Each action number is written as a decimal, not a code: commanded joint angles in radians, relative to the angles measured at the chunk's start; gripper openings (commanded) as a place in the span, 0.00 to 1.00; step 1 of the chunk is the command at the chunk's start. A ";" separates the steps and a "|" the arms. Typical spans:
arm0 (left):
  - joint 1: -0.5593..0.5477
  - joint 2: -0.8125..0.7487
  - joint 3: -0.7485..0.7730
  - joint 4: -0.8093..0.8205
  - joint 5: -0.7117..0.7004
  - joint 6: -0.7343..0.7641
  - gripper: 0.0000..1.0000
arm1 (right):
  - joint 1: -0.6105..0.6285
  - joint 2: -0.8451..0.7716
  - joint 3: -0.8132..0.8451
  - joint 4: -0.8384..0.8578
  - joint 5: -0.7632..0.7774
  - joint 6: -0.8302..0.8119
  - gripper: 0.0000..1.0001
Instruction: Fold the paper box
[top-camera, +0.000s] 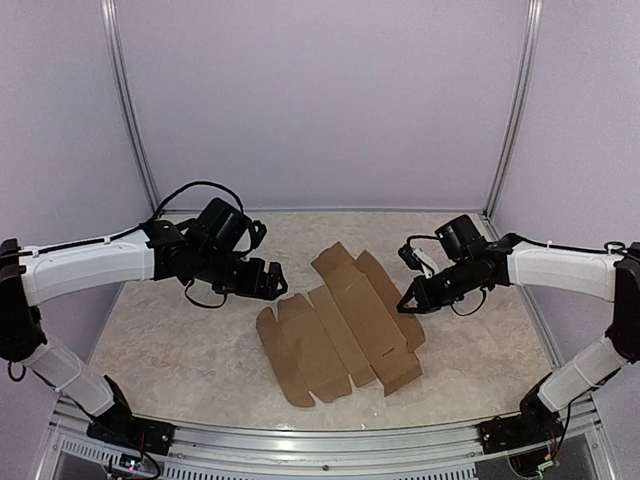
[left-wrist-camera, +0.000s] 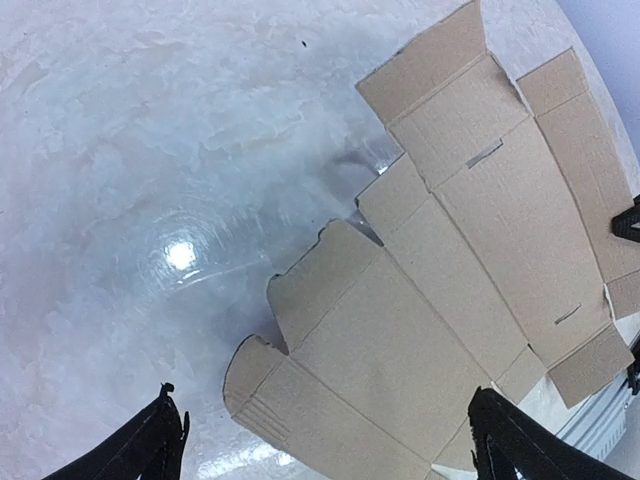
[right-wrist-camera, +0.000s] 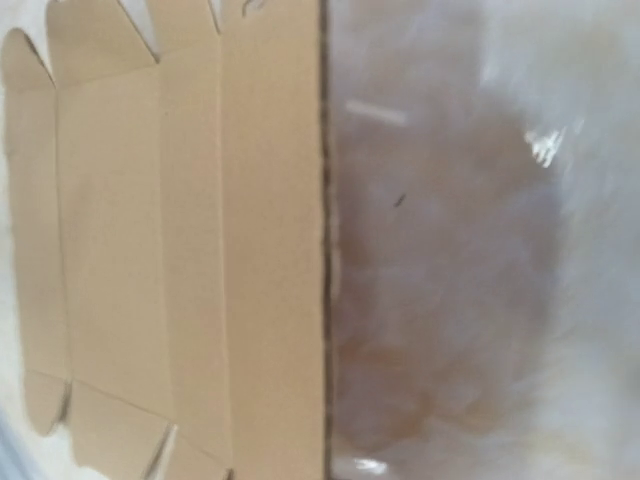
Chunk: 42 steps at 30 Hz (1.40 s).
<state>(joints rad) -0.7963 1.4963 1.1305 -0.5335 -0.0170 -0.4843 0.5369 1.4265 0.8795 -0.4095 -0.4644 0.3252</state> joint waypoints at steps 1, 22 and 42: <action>0.024 -0.070 0.010 -0.053 -0.044 0.028 0.97 | 0.029 0.088 0.174 -0.205 0.122 -0.168 0.00; 0.031 -0.253 -0.080 0.110 0.067 -0.029 0.97 | 0.227 0.489 0.839 -0.579 0.577 -0.638 0.00; 0.126 -0.188 -0.101 0.312 0.132 -0.130 0.36 | 0.353 0.579 0.951 -0.574 0.632 -0.795 0.00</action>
<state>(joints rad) -0.6899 1.2713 1.0351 -0.2749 0.0780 -0.6022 0.8711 1.9987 1.8393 -0.9897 0.1566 -0.4652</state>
